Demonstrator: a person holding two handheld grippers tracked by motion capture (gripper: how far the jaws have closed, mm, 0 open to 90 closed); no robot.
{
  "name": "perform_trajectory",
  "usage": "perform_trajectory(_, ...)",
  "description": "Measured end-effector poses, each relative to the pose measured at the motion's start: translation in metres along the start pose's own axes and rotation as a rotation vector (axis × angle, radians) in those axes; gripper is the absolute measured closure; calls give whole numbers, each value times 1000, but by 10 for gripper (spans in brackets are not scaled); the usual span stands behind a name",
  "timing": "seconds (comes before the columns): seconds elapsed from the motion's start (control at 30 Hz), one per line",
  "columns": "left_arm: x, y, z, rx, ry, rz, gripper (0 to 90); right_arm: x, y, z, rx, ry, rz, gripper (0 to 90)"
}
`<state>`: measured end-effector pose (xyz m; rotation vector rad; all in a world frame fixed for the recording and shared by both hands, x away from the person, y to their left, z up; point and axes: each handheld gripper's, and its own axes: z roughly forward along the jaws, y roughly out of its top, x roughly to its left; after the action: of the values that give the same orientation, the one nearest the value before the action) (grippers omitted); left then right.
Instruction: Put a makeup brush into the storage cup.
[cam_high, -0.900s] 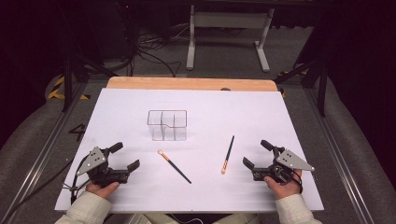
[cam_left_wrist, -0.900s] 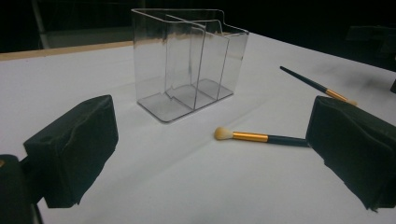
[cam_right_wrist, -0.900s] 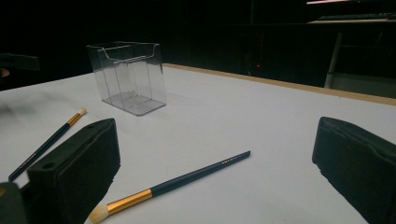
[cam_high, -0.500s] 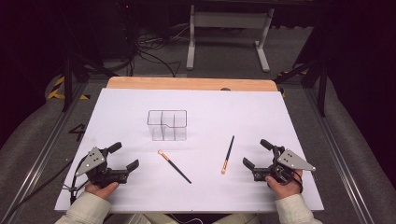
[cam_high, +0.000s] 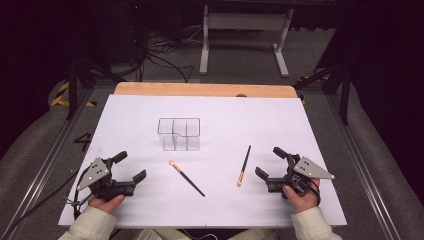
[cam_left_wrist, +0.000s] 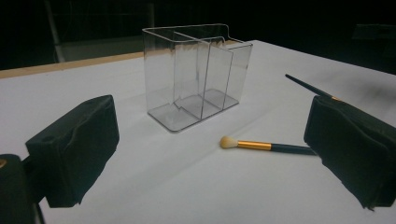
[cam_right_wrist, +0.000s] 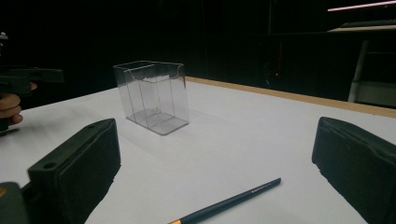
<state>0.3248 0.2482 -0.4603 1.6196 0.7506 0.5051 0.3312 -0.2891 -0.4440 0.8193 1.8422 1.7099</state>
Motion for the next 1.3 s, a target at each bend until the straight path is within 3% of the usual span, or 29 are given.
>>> perform_trajectory(0.13,1,0,1,5,1,6,37,6,5,7,9,47,11,18)
perform_trajectory(0.43,1,-1,2,9,-5,7,36,25,16,28,-2,102,26,12)
perform_trajectory(1.03,1,-2,4,22,-13,1,39,48,31,49,-5,139,11,12)
perform_trajectory(1.1,1,-2,4,22,-13,1,39,49,33,50,2,139,10,14)
perform_trajectory(1.13,1,-2,4,24,-11,2,39,50,34,51,28,144,4,21)
perform_trajectory(1.2,1,-2,5,30,-11,5,42,52,36,53,81,163,41,34)
perform_trajectory(1.3,1,-3,5,41,-13,3,43,57,39,58,128,179,48,42)
